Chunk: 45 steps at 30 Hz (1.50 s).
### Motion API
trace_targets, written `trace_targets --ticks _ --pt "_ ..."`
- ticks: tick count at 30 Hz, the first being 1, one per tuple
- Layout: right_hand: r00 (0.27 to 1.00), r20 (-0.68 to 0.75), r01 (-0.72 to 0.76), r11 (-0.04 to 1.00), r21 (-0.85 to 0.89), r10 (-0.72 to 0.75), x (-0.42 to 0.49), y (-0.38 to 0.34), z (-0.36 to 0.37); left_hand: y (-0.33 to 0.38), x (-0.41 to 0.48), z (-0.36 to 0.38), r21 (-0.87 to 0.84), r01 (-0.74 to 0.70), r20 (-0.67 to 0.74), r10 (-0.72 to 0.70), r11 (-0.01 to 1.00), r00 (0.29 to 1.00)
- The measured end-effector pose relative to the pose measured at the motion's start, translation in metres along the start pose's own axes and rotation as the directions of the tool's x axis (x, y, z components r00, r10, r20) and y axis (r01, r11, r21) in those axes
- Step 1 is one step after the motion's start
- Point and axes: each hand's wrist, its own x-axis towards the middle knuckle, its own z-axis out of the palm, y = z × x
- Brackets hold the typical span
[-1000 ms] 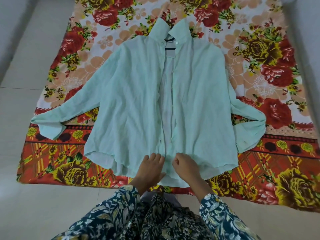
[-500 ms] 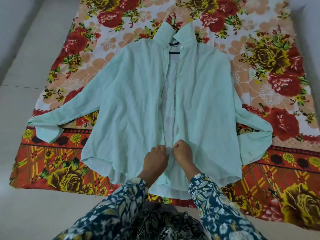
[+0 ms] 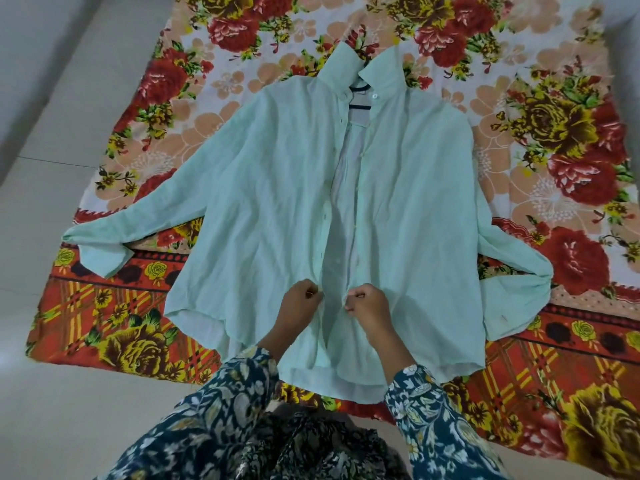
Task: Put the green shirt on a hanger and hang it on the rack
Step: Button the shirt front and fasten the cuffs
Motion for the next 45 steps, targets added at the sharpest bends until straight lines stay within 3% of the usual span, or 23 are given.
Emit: trace_targets --ticks 3,9,16,22,30,37,40,45 --pt "0.995 0.099 0.002 0.993 0.117 -0.013 -0.013 -0.01 -0.003 0.001 -0.009 -0.01 -0.246 0.061 0.042 -0.052 0.967 0.998" --pt "0.995 0.066 0.066 0.997 0.044 -0.069 -0.014 -0.017 0.011 0.008 -0.011 -0.009 -0.317 0.091 0.105 -0.06 0.944 0.993" --pt "0.99 -0.006 0.139 0.99 -0.033 -0.139 -0.021 -0.009 0.018 0.008 -0.013 -0.009 -0.293 0.099 0.113 -0.069 0.951 0.991" --pt "0.996 0.014 0.087 0.994 0.065 -0.088 -0.02 -0.01 0.014 0.007 -0.017 -0.004 -0.237 0.087 0.11 -0.063 0.968 0.992" --pt "0.995 0.014 0.102 0.994 -0.05 -0.101 -0.015 -0.012 0.007 0.016 -0.025 -0.006 -0.253 0.076 0.113 -0.048 0.965 0.992" --pt "0.991 0.066 0.125 0.989 -0.075 -0.12 -0.02 -0.018 0.01 0.028 -0.008 -0.013 0.068 -0.037 0.171 0.025 0.997 0.985" --pt "0.994 -0.012 0.104 0.988 -0.111 -0.106 -0.022 -0.018 0.013 0.029 0.001 -0.013 0.155 -0.061 0.249 0.021 0.986 0.968" --pt "1.0 0.016 -0.008 0.997 0.076 0.007 -0.016 -0.021 0.007 0.03 0.014 -0.021 0.103 -0.052 0.415 0.005 0.993 0.91"
